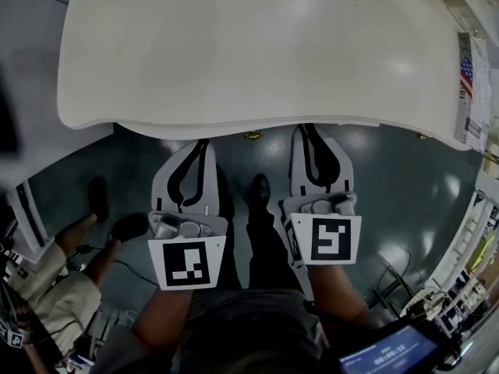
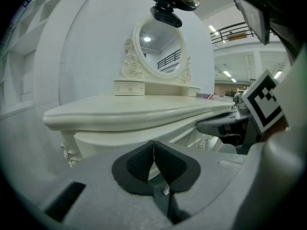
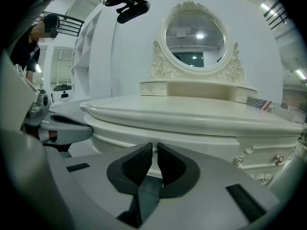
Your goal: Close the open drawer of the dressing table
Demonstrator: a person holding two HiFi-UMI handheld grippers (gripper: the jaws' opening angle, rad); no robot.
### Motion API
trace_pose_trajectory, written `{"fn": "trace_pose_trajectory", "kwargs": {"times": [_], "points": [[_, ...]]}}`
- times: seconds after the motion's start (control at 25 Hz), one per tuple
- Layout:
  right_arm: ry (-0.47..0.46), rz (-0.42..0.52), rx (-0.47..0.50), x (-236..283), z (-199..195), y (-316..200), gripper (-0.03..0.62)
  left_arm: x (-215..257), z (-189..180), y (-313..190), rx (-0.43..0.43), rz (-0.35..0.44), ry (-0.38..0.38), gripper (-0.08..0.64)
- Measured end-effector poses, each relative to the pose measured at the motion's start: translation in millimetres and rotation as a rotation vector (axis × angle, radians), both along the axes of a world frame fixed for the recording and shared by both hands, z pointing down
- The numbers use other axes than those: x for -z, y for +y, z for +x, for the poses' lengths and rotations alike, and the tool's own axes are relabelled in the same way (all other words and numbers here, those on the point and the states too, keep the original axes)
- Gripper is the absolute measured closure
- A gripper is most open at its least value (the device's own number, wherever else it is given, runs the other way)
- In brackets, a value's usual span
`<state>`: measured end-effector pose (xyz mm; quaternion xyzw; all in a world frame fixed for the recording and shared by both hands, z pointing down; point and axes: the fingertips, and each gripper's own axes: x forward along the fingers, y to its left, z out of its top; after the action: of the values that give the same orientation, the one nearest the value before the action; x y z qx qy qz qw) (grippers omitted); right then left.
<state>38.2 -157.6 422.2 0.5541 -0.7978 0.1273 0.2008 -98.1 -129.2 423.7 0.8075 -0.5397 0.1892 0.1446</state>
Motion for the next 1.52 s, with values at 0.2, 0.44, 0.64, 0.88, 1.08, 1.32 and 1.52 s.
{"fn": "trace_pose_trajectory", "kwargs": {"times": [0.2,0.44,0.64,0.88,1.08,1.32,1.52], "points": [[0.001,0.006,0.003,-0.1,-1.4,-6.2,0.575,0.2,-1.5,-6.3,0.007,0.007,0.003,0.543],[0.007,0.018,0.004,1.0,-3.5,-13.2,0.575,1.2,-3.6,-13.6,0.015,0.018,0.011,0.543],[0.01,0.022,0.0,0.1,-3.1,-18.9,0.575,0.7,-3.1,-19.6,0.019,0.023,0.019,0.543],[0.012,0.033,-0.012,-0.1,0.7,-26.0,0.575,0.3,0.8,-26.0,0.004,0.029,0.012,0.543],[0.017,0.038,-0.016,-0.7,1.1,-29.2,0.575,0.2,0.9,-30.0,0.005,0.038,0.018,0.543],[0.023,0.043,-0.015,-1.1,1.3,-29.5,0.575,-0.9,1.5,-29.8,-0.008,0.04,0.014,0.543],[0.017,0.035,-0.004,-0.1,-5.7,-23.1,0.575,1.9,-1.3,-22.8,0.002,0.038,0.014,0.543]]}}
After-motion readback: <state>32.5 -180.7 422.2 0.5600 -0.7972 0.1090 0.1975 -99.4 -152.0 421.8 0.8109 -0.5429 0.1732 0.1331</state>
